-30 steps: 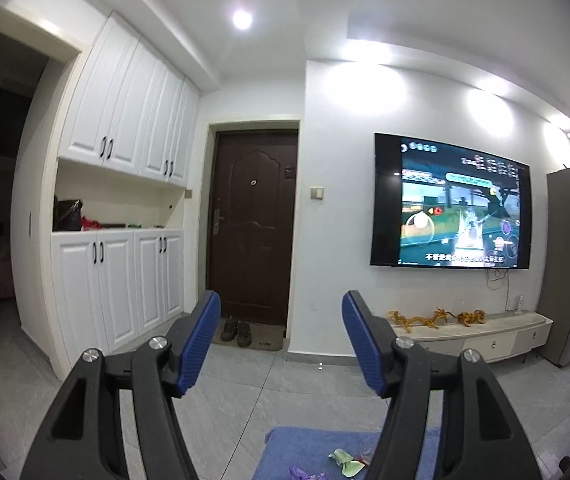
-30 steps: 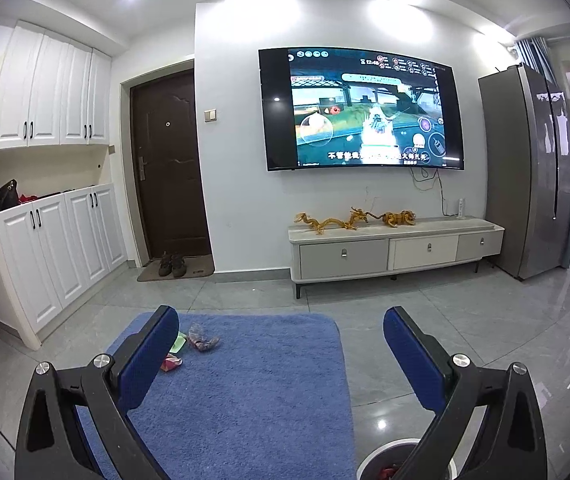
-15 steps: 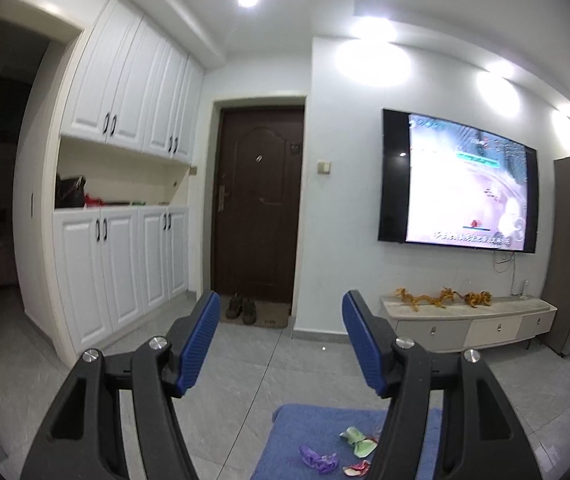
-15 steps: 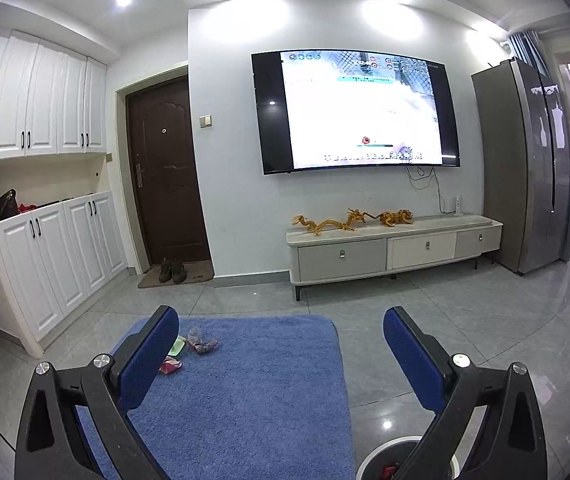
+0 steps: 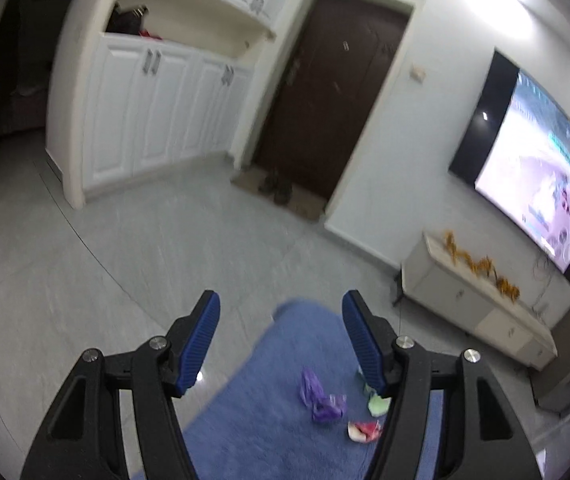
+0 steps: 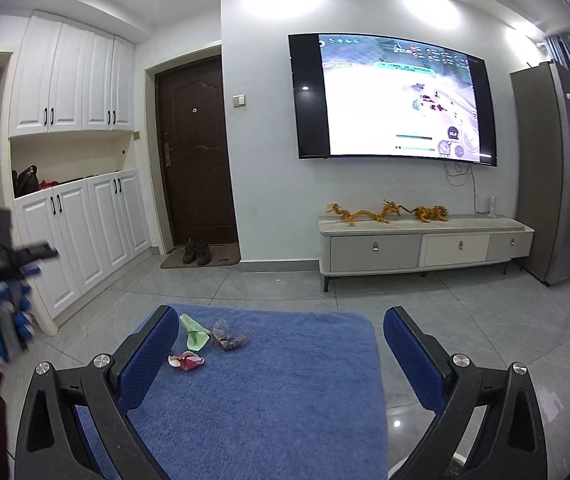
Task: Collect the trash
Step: 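Move both open grippers back over the remaining wrappers on the rug, then grasp the purple bag with the left gripper while the right grasps the red-white wrapper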
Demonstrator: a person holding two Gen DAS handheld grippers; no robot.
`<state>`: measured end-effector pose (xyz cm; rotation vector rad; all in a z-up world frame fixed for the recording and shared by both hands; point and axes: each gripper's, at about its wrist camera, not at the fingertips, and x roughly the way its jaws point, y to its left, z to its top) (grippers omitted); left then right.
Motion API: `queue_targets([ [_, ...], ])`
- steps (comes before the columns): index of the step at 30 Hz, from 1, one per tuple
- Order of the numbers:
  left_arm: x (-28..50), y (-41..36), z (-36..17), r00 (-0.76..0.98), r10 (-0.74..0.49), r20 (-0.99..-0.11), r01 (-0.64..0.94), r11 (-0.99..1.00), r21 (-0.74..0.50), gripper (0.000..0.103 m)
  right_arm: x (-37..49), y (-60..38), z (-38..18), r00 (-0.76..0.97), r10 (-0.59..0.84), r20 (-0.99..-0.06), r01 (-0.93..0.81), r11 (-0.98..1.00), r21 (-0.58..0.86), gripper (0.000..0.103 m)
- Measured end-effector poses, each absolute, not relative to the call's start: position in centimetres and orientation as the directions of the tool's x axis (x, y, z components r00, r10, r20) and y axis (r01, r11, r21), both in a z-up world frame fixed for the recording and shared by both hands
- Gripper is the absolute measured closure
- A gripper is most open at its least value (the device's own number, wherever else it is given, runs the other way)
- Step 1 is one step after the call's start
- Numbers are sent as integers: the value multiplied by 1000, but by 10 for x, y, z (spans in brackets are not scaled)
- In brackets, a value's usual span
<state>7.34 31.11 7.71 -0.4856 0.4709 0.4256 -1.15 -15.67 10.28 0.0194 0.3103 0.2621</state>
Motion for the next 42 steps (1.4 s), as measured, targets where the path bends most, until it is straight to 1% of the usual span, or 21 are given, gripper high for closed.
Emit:
queue_targets([
  [3,102,292,44,803,180,-568,-414,854,-315,41,7,-150,98,912,270,-307,-259,963,78,0],
  [5,121,275,19,801,80,-593,-330,886,-326,41,27,-141,86,896,290,-336,-274,957,95,0],
  [10,167,250,-45,733,-62,-678,-216,923,-318,41,83,-105,35,813,355,-461,-331,934,134,0],
  [15,207,239,-91,661,-97,-744,-204,931,-302,41,133,-72,-19,713,399,-577,-369,913,175,5],
  [20,233,237,-125,615,-99,-782,-205,938,-280,41,167,-51,-56,638,429,-640,-391,896,211,5],
  [24,234,237,-136,634,-121,-764,-154,948,-278,42,188,-29,-77,584,467,-663,-421,873,244,6],
  [26,230,239,-140,658,-141,-739,-134,945,-299,50,197,-16,-87,557,490,-670,-439,859,262,8],
  [28,225,243,-146,684,-163,-711,-116,938,-327,53,205,0,-96,525,517,-676,-465,840,281,11],
  [29,224,246,-147,692,-173,-701,-117,931,-345,56,207,6,-99,514,526,-678,-472,833,288,13],
  [32,219,260,-151,708,-227,-669,-118,896,-429,60,215,25,-113,476,543,-692,-490,817,304,18],
  [35,217,270,-156,719,-271,-640,-120,858,-499,61,220,38,-120,456,557,-694,-503,805,315,19],
  [38,217,271,-157,722,-269,-637,-119,859,-497,61,225,47,-124,440,566,-697,-512,796,323,19],
  [40,218,272,-157,724,-274,-633,-119,854,-507,61,228,53,-126,437,560,-704,-513,798,316,21],
  [41,218,272,-155,725,-276,-632,-119,853,-508,61,229,56,-128,431,556,-711,-515,798,312,27],
  [42,212,275,-155,725,-277,-630,-118,852,-510,61,230,57,-130,422,552,-719,-518,798,309,39],
])
